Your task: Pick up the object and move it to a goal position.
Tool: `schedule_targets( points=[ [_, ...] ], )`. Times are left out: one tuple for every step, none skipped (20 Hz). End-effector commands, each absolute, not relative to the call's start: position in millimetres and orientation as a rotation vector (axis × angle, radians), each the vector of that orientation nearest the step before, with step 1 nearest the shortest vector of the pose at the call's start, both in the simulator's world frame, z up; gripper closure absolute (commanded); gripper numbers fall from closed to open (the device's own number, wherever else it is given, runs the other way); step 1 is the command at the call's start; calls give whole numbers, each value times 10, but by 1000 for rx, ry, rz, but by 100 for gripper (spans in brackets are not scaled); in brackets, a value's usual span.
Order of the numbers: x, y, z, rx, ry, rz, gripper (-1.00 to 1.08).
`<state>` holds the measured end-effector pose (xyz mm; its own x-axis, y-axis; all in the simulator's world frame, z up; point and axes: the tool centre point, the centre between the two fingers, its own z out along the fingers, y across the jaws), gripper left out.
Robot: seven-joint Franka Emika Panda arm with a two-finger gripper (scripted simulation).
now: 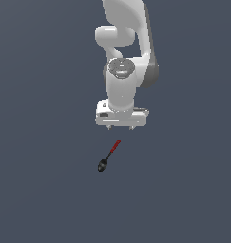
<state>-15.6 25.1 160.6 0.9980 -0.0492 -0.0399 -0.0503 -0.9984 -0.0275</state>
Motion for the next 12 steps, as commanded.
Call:
schedule_targets(
  points=[
    [-139, 237, 1579, -3111, 96, 61, -92],
    [-125, 228, 1561, -3111, 110, 60, -92],
    [-109, 216, 1539, -3111, 125, 58, -92],
    [-90, 202, 1513, -3110, 143, 57, -92],
    [-69, 186, 1484, -3110, 164, 55, -92],
    [-46, 168, 1451, -3109, 187, 53, -92],
    [-20, 148, 1414, -3108, 213, 51, -92],
    [8, 125, 1373, -3107, 241, 49, -92],
    [37, 101, 1327, -3105, 272, 46, -92],
    [69, 73, 1277, -3103, 305, 43, -92],
    [102, 43, 1222, -3101, 341, 40, -92],
    [137, 10, 1163, -3098, 380, 37, -92]
  ],
)
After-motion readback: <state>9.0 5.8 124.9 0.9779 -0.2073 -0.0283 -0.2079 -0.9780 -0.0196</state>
